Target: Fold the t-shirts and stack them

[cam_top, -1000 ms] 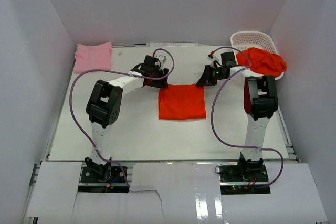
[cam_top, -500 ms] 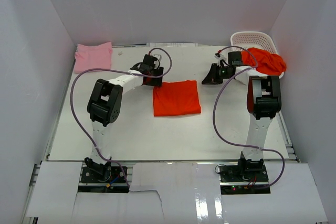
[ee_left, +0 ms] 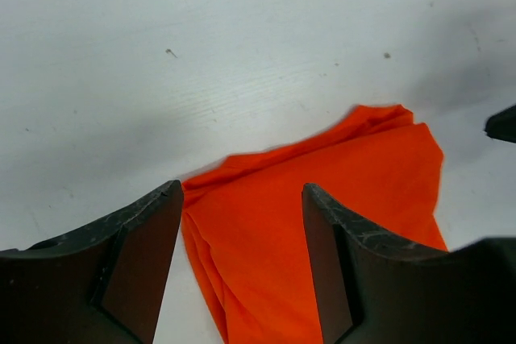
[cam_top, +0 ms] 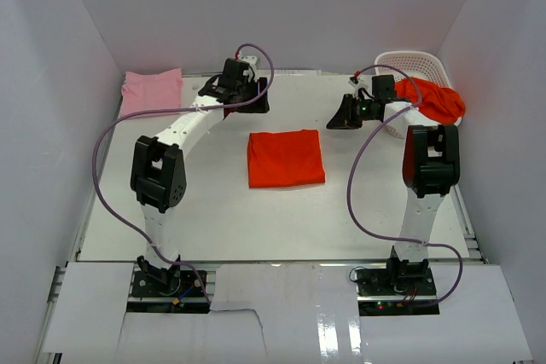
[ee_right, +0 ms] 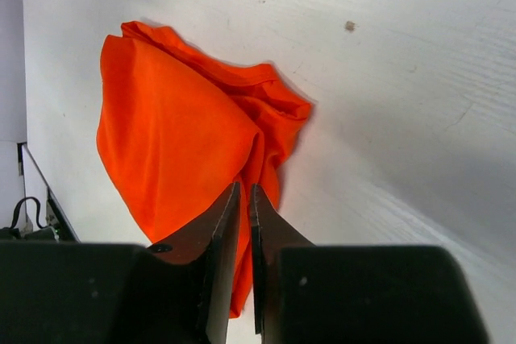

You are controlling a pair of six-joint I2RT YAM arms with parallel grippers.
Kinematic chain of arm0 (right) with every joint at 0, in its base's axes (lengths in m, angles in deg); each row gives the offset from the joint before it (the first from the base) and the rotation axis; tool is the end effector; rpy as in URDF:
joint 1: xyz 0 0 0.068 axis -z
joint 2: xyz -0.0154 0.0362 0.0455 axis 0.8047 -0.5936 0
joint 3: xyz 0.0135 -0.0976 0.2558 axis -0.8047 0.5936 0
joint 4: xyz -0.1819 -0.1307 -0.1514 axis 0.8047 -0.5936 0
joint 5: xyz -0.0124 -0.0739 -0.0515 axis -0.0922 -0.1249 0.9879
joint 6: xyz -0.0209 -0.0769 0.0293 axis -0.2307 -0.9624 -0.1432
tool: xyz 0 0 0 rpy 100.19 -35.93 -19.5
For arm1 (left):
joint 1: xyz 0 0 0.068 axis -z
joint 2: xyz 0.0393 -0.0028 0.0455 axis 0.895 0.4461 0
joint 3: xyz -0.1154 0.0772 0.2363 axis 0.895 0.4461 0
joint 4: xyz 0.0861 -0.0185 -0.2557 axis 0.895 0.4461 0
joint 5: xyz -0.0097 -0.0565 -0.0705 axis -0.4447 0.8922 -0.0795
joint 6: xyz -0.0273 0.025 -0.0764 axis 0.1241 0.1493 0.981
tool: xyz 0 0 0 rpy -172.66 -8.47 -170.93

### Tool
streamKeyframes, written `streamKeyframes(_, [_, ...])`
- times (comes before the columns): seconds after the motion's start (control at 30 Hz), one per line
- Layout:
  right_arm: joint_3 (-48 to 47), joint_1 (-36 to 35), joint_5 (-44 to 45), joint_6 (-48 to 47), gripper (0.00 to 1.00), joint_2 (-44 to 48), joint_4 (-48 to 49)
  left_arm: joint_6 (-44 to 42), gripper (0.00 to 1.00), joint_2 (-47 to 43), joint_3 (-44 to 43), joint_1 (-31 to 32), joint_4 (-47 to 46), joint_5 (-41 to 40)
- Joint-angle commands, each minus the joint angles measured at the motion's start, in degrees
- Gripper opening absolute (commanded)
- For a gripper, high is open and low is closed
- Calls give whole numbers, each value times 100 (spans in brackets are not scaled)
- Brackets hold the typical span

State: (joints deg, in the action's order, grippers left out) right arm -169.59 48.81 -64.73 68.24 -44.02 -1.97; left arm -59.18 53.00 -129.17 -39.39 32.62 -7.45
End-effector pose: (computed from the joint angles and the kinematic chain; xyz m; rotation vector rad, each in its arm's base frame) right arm 0.4759 0.0899 0.1657 -0.2179 2.3375 1.0087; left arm 0.4623 -0.2109 0.2451 0.2238 2.3233 -0.3966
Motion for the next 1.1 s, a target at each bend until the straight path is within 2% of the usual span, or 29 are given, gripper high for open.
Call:
streamKeyframes(0.0, [-126,-67,-182,-182,17,336,-330,340,71,-460,113,14,560,538])
streamKeyframes(0.13, [50,-94,-296,-226,23,441,-409,455,73,-662,728,5,569,872])
streamKeyframes(0.23, [103,-103,-331,-305,32,494,-531,481,76,-777,975,-65,578,1039])
streamKeyframes(0.27, [120,-111,-348,-314,39,503,-549,490,78,-803,1124,-91,578,1101])
streamKeyframes(0.33, [129,-111,-393,-357,42,538,-655,481,81,-891,1248,-170,560,1189])
streamKeyframes(0.43, [225,-138,-226,-375,43,652,-725,429,84,-944,1441,-206,543,1163])
streamKeyframes(0.6, [427,-138,-243,-402,44,889,-717,376,84,-830,1661,-215,543,987])
streamKeyframes(1.07, [744,-138,-331,-454,44,1180,-690,586,84,-408,2154,-206,-64,1550])
